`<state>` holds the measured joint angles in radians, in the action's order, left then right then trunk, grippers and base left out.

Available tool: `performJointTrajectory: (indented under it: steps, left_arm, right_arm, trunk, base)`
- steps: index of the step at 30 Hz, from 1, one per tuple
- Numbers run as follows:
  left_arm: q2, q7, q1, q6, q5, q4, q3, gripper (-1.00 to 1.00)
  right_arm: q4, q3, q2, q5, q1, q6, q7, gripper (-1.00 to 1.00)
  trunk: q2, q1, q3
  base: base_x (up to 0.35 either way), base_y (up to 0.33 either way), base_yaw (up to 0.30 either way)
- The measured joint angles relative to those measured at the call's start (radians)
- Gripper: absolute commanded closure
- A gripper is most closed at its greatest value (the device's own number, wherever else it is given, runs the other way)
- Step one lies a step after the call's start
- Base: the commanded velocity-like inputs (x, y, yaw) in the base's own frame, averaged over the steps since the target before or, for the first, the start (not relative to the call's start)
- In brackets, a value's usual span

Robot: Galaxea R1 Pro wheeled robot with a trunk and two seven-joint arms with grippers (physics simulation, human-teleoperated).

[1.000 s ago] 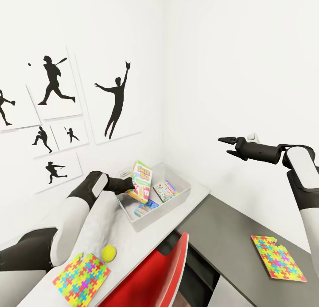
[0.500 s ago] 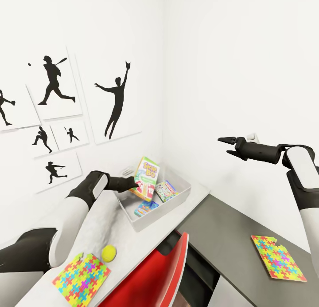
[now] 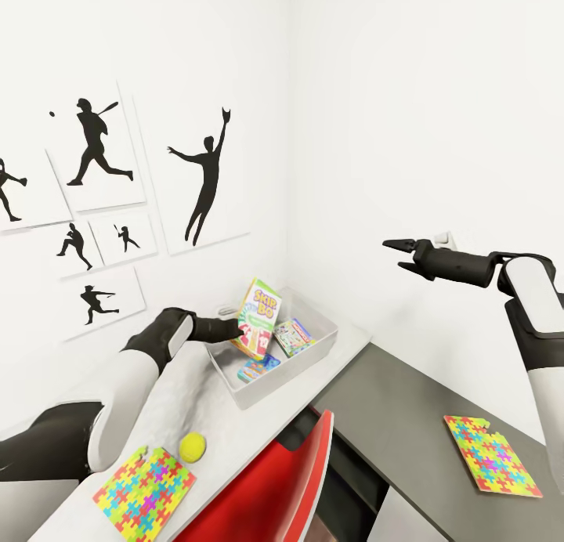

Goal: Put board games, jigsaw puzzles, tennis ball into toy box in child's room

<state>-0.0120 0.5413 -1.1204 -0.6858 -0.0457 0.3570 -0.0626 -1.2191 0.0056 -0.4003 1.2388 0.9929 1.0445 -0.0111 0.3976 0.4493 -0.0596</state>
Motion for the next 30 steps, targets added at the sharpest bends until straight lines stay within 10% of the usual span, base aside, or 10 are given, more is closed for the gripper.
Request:
performJointTrajectory:
  steps: [30]
  left_arm:
    - [-0.013,0.055,0.000,0.028,0.048,0.000,0.003,1.00]
  right_arm:
    - [-0.003,0.000,0.001,-0.002,0.000,0.000,0.003,-1.00]
  trunk:
    - [0.000,0.000,0.000]
  base:
    - [0.000,0.000,0.000]
